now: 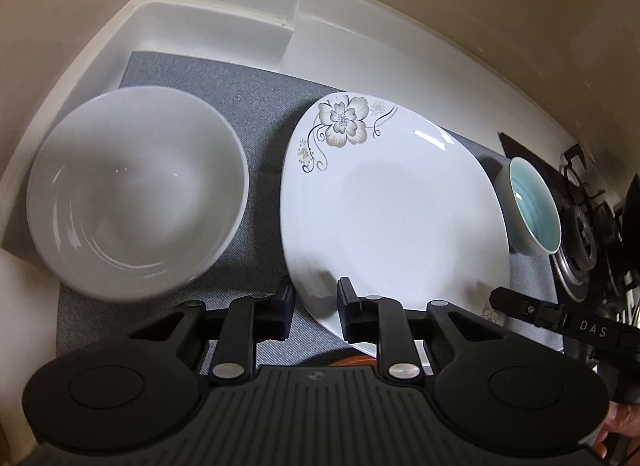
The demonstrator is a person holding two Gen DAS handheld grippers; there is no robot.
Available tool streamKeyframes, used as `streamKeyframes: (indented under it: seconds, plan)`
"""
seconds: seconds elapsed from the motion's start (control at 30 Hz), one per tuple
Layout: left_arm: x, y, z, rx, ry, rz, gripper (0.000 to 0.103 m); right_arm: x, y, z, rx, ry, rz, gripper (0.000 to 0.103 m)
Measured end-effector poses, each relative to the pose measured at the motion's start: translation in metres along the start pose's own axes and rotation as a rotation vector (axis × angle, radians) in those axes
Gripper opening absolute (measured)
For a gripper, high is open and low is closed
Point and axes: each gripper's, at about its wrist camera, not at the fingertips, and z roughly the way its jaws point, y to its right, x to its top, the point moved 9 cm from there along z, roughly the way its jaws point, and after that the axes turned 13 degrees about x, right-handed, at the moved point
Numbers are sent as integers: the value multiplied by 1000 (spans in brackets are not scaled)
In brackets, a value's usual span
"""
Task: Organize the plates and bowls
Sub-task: 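Move both grippers to the terracotta plate rim and close on it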
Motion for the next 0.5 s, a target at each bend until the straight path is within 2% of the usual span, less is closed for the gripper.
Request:
streamKeyframes:
  seconds: [0.17, 0.3, 0.37, 0.5]
  plan:
    - [-2, -7, 9, -87, -70, -83, 24, -8, -3, -4, 55, -10, 27, 27]
    - [-4, -2, 8, -72, -53, -49, 26, -18, -7, -4, 80, -19, 35, 27]
    - [-4, 0, 8, -60, -40, -37, 27, -20, -9, -5, 78, -14, 24, 22]
    - [-3, 0, 10, -70, -47, -48, 27, -18, -10, -6, 60, -9, -21, 19]
